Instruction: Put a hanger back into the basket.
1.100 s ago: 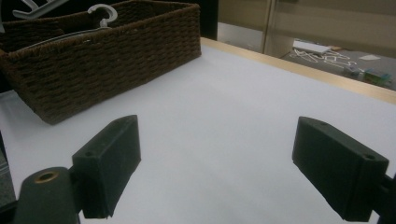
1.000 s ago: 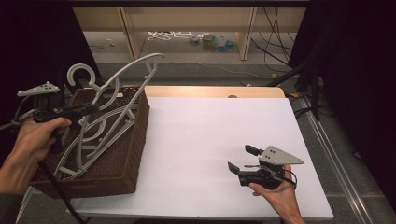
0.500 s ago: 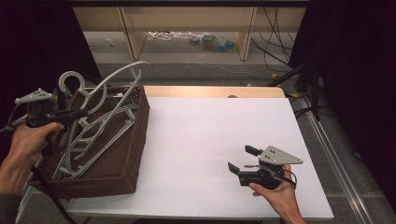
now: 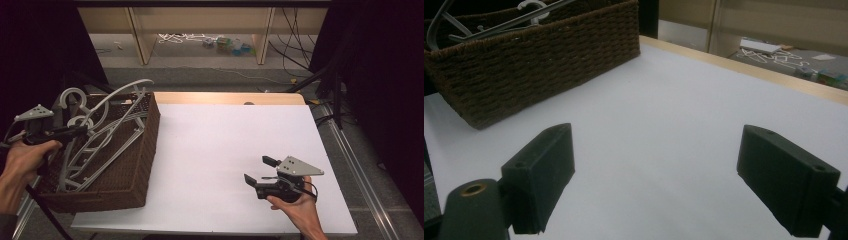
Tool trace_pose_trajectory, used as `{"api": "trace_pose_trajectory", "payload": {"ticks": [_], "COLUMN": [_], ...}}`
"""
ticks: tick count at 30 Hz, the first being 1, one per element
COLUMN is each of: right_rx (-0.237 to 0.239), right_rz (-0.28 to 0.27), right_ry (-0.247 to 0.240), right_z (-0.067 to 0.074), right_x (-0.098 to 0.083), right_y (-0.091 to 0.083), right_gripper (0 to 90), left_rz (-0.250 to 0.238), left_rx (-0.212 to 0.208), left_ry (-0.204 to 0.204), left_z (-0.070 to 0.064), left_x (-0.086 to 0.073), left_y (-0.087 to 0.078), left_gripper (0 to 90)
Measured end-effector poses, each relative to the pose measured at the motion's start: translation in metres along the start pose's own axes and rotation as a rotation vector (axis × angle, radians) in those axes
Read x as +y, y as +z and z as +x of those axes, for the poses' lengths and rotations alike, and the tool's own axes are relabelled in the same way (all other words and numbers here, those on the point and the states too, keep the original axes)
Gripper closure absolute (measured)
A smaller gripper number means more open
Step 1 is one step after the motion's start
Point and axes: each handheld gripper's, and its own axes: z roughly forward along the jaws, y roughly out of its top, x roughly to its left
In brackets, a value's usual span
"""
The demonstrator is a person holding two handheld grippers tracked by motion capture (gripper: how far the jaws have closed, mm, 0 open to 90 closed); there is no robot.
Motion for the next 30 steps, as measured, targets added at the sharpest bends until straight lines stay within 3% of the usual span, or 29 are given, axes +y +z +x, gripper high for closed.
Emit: {"api": "trace_pose_trajectory", "payload": {"ticks": [2, 5, 8, 15, 16, 17, 24, 30], "right_rx": [0.002, -0.003, 0.000, -0.009, -0.007, -0.004, -0.002, -0.003], "right_rz": [0.025, -0.003, 0.024, 0.008, 0.007, 0.015, 0.019, 0.019], "right_ry": [0.018, 0.001, 0.019, 0.008, 0.010, 0.005, 0.007, 0.007], "right_z": [0.001, 0.000, 0.001, -0.001, 0.000, 0.000, -0.001, -0.001], "right_x": [0.000, 0.000, 0.000, 0.000, 0.000, 0.000, 0.000, 0.000], "right_y": [-0.001, 0.000, -0.001, 0.000, 0.000, -0.001, 0.000, 0.000], "right_gripper": [16.3, 16.3, 16.3, 16.3, 16.3, 16.3, 16.3, 16.3], "left_rz": [0.009, 0.035, 0.047, 0.053, 0.085, 0.074, 0.089, 0.139], "left_rx": [0.004, 0.010, 0.014, 0.017, 0.020, 0.015, 0.023, 0.016], "left_ry": [0.007, 0.024, 0.024, 0.017, 0.035, 0.018, 0.004, 0.022], "left_z": [0.001, 0.003, 0.006, 0.010, 0.012, 0.012, 0.016, 0.016], "left_x": [-0.002, -0.007, -0.011, -0.018, -0.019, -0.020, -0.024, -0.023], "left_y": [0.000, -0.001, -0.001, 0.000, -0.002, 0.000, 0.003, 0.009], "left_gripper": [79.5, 79.5, 79.5, 79.5, 79.5, 79.5, 79.5, 79.4]}}
